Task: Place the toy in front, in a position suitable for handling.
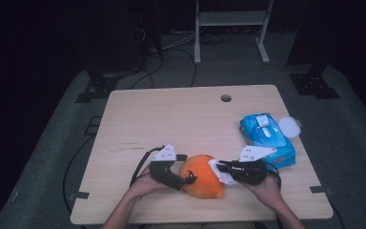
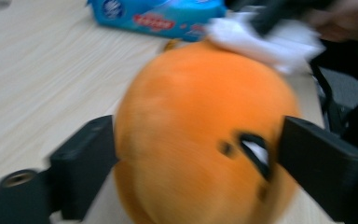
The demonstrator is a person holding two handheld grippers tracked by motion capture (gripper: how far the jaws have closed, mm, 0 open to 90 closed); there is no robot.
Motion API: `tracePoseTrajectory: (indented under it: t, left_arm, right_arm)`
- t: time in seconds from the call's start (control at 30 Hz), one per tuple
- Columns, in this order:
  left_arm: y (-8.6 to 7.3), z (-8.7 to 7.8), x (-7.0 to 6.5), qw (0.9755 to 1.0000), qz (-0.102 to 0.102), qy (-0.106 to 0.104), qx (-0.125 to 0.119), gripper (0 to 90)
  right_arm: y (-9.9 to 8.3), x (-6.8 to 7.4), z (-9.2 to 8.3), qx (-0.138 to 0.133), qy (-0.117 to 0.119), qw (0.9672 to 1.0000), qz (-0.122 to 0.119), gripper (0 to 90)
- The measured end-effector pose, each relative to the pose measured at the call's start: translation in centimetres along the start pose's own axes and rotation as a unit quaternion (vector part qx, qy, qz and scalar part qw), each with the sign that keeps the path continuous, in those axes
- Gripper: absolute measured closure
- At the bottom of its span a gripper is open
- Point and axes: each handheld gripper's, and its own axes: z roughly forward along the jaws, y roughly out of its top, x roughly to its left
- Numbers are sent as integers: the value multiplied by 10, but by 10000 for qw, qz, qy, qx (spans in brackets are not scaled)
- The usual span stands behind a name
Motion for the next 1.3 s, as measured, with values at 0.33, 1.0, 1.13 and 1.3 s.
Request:
tracePoseTrajectory:
  t: [0.33,1.0,1.13,1.3]
  left_arm:
    - [10,13,-17,9964,277,699,-391,362]
    - [6,15,-13,9998,10,193,34,233]
    - [15,20,-29,9948,671,716,-255,328]
    - [15,24,-41,9895,1199,785,-203,319]
  right_arm:
    - [11,-6,-1,-210,-316,9992,101,819]
    - [6,4,2,19,-194,9996,-191,818]
    - [19,13,4,-251,-59,9994,-222,818]
    - [19,10,0,-227,-197,9992,-273,819]
